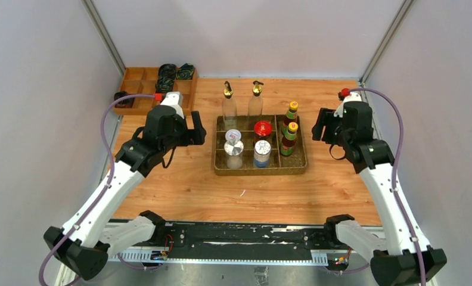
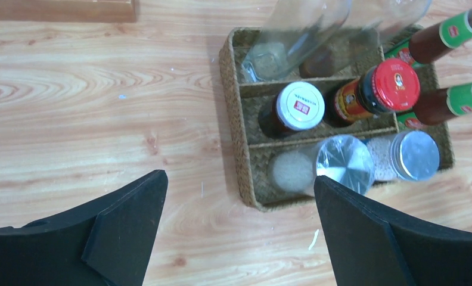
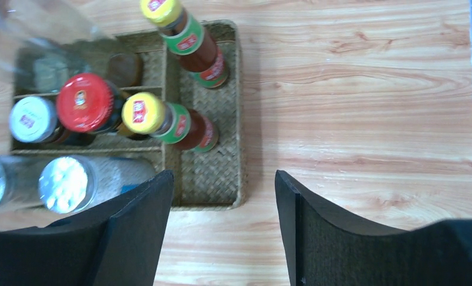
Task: Organize the condiment bottles
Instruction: Reset both arms
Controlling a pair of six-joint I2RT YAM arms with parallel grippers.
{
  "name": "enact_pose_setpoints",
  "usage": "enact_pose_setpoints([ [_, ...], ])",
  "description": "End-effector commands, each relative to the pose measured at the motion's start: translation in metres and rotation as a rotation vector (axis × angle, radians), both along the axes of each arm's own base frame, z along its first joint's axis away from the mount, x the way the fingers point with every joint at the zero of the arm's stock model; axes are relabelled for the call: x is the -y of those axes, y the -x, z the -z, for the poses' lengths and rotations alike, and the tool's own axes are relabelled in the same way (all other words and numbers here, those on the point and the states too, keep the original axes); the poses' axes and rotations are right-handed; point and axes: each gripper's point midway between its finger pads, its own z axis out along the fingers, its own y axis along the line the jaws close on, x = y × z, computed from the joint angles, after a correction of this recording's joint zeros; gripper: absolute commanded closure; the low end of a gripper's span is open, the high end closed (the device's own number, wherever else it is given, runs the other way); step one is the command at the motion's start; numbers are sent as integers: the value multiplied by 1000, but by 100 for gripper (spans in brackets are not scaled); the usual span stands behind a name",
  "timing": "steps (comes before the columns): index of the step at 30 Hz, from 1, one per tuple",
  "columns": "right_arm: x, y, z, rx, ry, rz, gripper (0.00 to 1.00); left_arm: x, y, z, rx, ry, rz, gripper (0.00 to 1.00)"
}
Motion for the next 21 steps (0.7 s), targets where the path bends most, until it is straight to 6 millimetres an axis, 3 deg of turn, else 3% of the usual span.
enact_pose_setpoints([
  [1, -23, 35, -7, -5, -75, -124, 30, -4, 27, 8, -30, 9, 40, 0],
  [8, -34, 63, -14, 27, -129, -187, 27, -8, 45, 8, -22, 39, 54, 0],
  [21, -37, 60, -11, 20, -139, -192, 26, -8, 42, 6, -21, 36, 46, 0],
])
